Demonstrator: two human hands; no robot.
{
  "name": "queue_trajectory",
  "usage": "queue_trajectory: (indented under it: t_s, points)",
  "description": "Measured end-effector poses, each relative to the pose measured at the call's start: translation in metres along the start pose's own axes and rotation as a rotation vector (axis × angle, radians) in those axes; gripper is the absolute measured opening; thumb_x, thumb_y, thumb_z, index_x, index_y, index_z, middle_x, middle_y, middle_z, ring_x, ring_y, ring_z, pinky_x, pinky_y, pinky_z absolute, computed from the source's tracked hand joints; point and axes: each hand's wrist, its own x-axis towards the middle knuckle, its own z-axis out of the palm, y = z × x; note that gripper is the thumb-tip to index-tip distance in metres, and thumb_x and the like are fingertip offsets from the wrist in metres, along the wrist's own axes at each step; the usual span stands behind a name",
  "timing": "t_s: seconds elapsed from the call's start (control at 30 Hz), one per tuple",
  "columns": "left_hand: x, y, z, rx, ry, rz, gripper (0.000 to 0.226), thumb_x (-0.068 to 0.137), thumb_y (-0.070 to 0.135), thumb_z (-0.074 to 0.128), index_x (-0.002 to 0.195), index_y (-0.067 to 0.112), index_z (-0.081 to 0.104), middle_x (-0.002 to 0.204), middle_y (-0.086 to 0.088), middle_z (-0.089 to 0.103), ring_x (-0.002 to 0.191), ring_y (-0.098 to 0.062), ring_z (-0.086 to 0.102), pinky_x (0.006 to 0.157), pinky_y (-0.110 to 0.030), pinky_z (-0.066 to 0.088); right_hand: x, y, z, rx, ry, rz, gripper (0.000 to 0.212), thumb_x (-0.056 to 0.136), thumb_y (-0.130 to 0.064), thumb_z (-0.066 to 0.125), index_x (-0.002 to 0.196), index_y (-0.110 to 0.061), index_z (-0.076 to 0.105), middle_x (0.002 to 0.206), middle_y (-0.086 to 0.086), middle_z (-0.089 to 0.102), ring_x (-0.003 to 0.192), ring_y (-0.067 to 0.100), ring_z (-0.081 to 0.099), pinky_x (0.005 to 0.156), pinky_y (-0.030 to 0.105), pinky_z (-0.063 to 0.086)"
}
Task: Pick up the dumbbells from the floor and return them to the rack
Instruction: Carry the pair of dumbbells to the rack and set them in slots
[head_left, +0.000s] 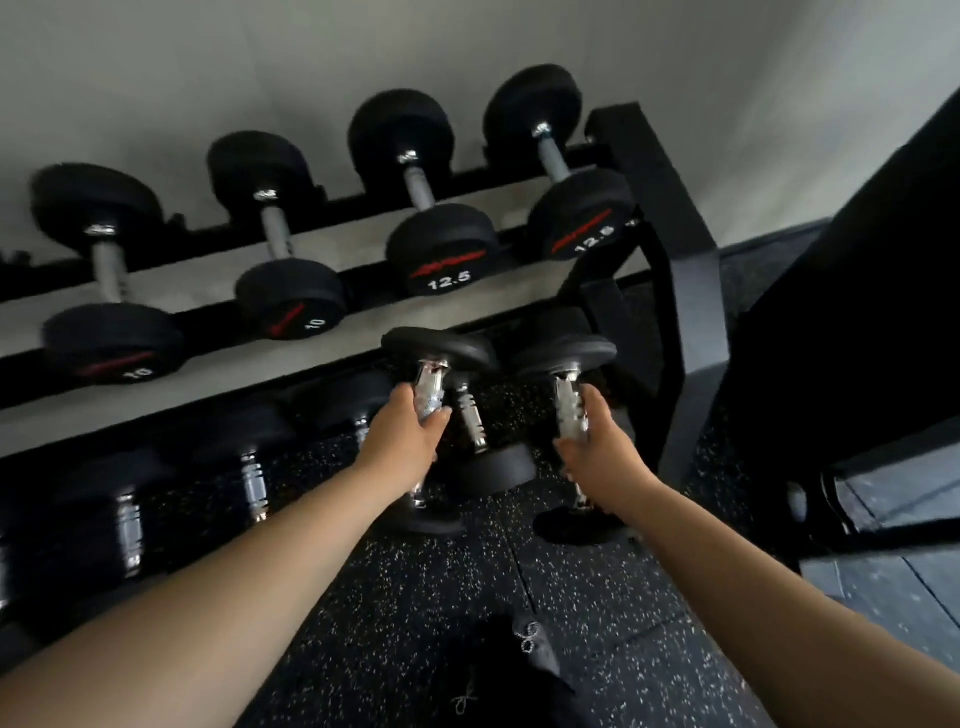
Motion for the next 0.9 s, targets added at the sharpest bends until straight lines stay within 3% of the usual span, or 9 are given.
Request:
queue_trajectory:
  t_s: [0.1,0.2,0.33,0.43,0.57,0.7,0.9]
  points:
    - [-0.007,-0.013,-0.024,-0.018,0.067,-0.056,0.028,0.092,0.035,0.054,0.099,0.008,0.046,0.082,-0.004,0.056,0.062,-0.020,0.062,0.054,-0.033,0.051,0.006,-0.026,0.015,-0.016,-0.071,-0.023,0.075,0.091,-0.016,0.053,0.151,-0.029,0.009,0.106,0.001,0.054,0.069,0.005,0.054,0.056,0.019,0.041]
    - [-0.014,-0.028,-0.047,-0.010,0.150,-0.100,0.025,0.092,0.035,0.053,0.092,0.012,0.043,0.072,0.002,0.051,0.052,-0.011,0.053,0.043,-0.024,0.036,0.011,-0.053,0.029,-0.043,-0.149,-0.045,0.076,0.092,-0.018,0.053,0.151,-0.029,0.007,0.111,0.000,0.052,0.074,0.013,0.056,0.064,0.025,0.045]
    - [-0.026,-0.045,-0.079,-0.133,0.221,-0.189,0.022,0.092,0.033,0.055,0.094,0.013,0.045,0.070,0.001,0.052,0.057,-0.017,0.059,0.058,-0.037,0.053,0.017,-0.087,0.050,-0.090,-0.264,-0.077,0.075,0.092,-0.018,0.051,0.150,-0.032,0.006,0.085,-0.002,0.058,0.057,0.012,0.052,0.046,0.023,0.039]
    - [-0.039,-0.057,-0.105,-0.205,0.306,-0.250,0.024,0.091,0.032,0.056,0.101,0.012,0.047,0.074,0.000,0.055,0.056,-0.018,0.061,0.059,-0.036,0.056,0.017,-0.113,0.071,-0.106,-0.323,-0.125,0.073,0.091,-0.017,0.052,0.149,-0.033,0.010,0.088,0.000,0.060,0.062,0.015,0.058,0.050,0.027,0.045]
    - [-0.060,-0.077,-0.133,-0.239,0.443,-0.284,0.021,0.091,0.029,0.057,0.100,0.012,0.049,0.078,-0.002,0.059,0.055,-0.015,0.062,0.047,-0.021,0.049,0.009,-0.146,0.103,-0.140,-0.412,-0.184,0.071,0.091,-0.015,0.053,0.148,-0.031,0.014,0.097,0.014,0.063,0.074,0.031,0.064,0.068,0.047,0.057]
    - [-0.092,-0.105,-0.167,-0.295,0.546,-0.332,0.019,0.091,0.028,0.057,0.097,0.013,0.048,0.073,0.000,0.059,0.059,-0.020,0.067,0.048,-0.023,0.048,-0.008,-0.180,0.143,-0.173,-0.492,-0.312,0.070,0.090,-0.013,0.053,0.148,-0.027,0.016,0.083,0.001,0.061,0.064,0.021,0.062,0.060,0.038,0.054]
    - [-0.147,-0.164,-0.224,-0.354,0.685,-0.394,0.020,0.091,0.026,0.059,0.099,0.011,0.048,0.072,0.001,0.057,0.057,-0.013,0.062,0.039,-0.013,0.043,-0.058,-0.229,0.221,-0.200,-0.595,-0.425,0.069,0.089,-0.012,0.053,0.145,-0.031,0.018,0.084,-0.001,0.059,0.073,0.031,0.066,0.070,0.050,0.058]
